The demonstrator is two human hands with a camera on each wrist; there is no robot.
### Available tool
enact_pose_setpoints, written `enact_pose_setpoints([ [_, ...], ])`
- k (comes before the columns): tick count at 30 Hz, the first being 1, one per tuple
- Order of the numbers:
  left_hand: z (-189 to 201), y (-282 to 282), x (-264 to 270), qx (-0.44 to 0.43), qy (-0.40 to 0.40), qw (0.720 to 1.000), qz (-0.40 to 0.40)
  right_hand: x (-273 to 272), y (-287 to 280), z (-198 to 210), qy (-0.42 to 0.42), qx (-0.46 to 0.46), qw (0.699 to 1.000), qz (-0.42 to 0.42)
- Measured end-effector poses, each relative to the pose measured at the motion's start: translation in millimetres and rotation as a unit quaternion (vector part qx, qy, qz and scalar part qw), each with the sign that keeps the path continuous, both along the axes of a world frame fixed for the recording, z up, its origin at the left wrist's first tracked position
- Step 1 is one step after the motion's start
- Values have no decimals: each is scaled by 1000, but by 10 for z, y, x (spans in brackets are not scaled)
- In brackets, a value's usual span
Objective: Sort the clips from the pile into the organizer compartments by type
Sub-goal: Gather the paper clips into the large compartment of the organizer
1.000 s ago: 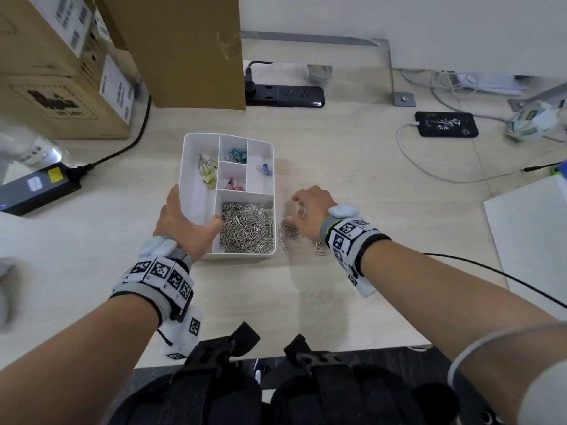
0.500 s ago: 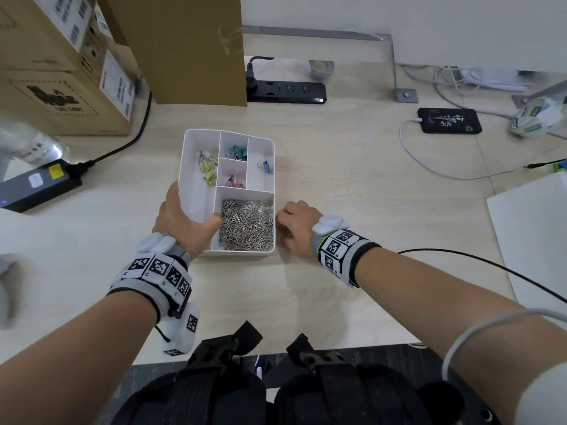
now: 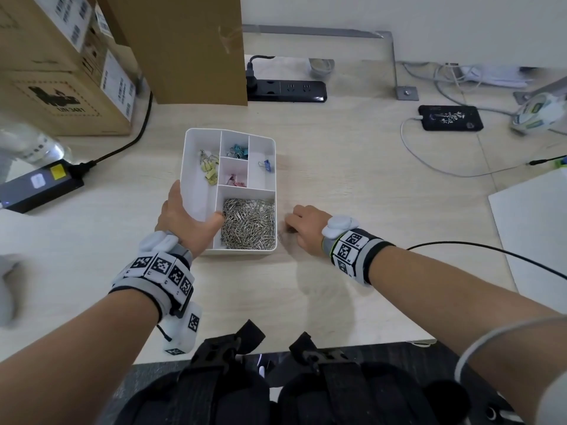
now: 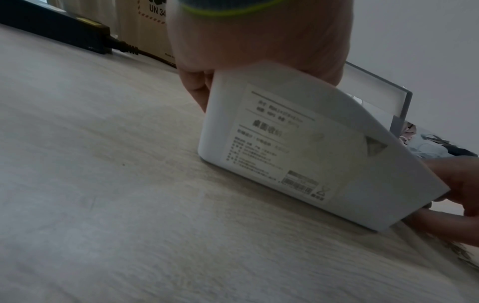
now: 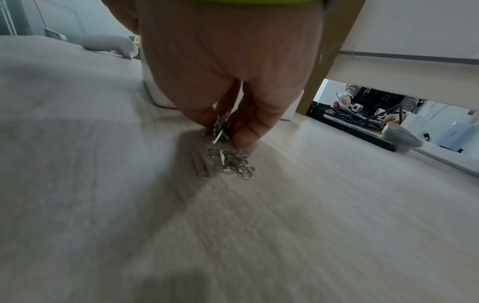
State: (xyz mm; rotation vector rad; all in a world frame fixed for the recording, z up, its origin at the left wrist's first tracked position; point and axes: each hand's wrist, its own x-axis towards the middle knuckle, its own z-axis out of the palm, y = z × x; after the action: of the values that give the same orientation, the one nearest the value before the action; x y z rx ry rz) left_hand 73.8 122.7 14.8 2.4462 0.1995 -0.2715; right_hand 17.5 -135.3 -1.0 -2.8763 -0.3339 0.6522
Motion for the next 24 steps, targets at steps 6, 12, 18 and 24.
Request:
enact_pose_setpoints([
  [6,16,-45,-47,-6,-8,1000,-4,146,28,70,42,-6,996,-78],
  [12,8,-59,-38,-11,-6,1000,-1,163,-73,145,31,138,951,-276],
  [18,28,-57,-43,-7,-5,1000,-1,285,-17,379,-13,236,909,-344],
  [24,36,-53,-42,-13,0,1000,-10,385,358,595,-7,335,905,-262],
])
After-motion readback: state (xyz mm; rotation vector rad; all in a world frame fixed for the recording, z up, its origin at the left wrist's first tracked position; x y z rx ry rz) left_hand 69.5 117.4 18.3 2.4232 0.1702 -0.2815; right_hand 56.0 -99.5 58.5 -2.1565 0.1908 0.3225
